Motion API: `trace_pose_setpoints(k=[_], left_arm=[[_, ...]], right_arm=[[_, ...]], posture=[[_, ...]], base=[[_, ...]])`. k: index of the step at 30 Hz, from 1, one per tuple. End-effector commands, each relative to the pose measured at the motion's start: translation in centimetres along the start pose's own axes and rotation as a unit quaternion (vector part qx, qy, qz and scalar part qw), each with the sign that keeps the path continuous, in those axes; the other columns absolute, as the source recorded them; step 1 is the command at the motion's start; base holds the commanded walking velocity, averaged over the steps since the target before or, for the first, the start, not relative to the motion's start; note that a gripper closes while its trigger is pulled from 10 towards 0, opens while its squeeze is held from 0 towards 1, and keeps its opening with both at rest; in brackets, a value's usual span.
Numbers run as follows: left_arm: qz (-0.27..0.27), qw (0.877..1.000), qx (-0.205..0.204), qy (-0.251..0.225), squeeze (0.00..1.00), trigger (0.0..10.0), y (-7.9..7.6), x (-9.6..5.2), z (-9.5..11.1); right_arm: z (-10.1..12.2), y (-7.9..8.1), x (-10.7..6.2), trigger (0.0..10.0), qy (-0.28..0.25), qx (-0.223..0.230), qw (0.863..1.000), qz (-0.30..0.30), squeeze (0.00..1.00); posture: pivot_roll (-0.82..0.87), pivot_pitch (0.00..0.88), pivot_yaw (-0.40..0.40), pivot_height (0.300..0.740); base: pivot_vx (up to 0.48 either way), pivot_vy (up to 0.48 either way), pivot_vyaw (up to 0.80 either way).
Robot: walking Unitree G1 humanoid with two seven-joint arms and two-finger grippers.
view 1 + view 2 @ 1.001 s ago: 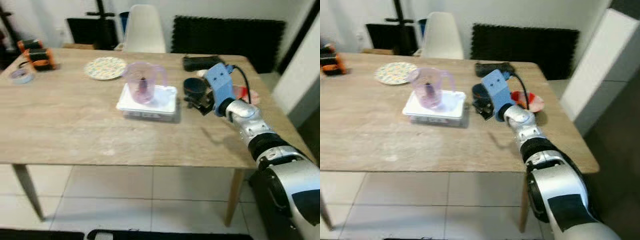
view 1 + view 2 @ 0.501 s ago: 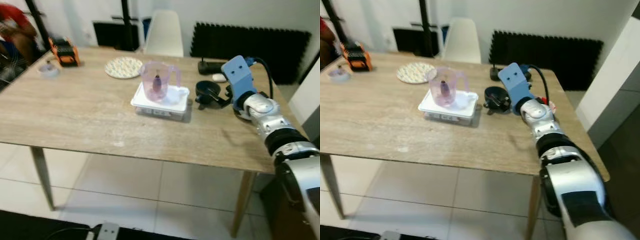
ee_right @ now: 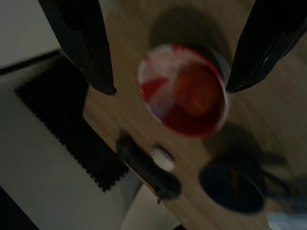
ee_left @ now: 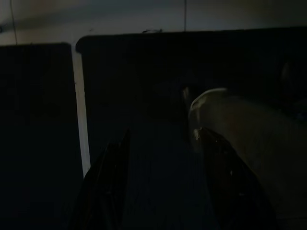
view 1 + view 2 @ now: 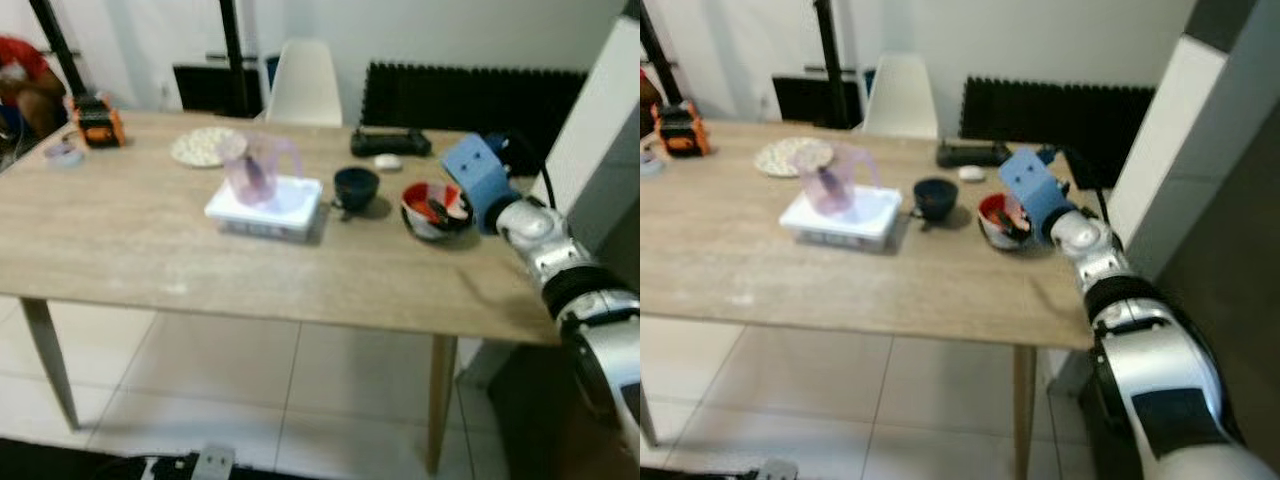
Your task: Restocking fridge
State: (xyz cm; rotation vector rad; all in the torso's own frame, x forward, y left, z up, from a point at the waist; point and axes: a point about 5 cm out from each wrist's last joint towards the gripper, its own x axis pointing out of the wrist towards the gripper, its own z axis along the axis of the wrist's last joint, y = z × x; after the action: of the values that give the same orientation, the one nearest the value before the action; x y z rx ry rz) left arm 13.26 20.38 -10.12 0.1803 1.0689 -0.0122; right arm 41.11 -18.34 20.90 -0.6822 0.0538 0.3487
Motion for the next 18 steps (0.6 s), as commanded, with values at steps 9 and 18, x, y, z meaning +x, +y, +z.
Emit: trace_pose_setpoints(k=[9, 18], left_arm=[[-0.014, 1.000, -0.005, 0.023, 0.00, 10.0, -1.1, -0.5, -2.3], [-0.004, 0.999, -0.007, 0.033, 0.00, 10.0, -0.4, -1.7, -5.5]], right_arm=[[0.1, 3.0, 0.8, 10.0, 0.009, 0.020, 0.997, 0.077, 0.00], [1.0, 1.3, 0.8, 10.0, 0.014, -0.002, 0.999, 0.051, 0.00]], posture=[[-0.03, 0.113, -0.107, 0.740], [0.03, 0.264, -0.114, 0.740]], base=[[0.000, 0.000, 0.00], [0.000, 0.000, 0.00]])
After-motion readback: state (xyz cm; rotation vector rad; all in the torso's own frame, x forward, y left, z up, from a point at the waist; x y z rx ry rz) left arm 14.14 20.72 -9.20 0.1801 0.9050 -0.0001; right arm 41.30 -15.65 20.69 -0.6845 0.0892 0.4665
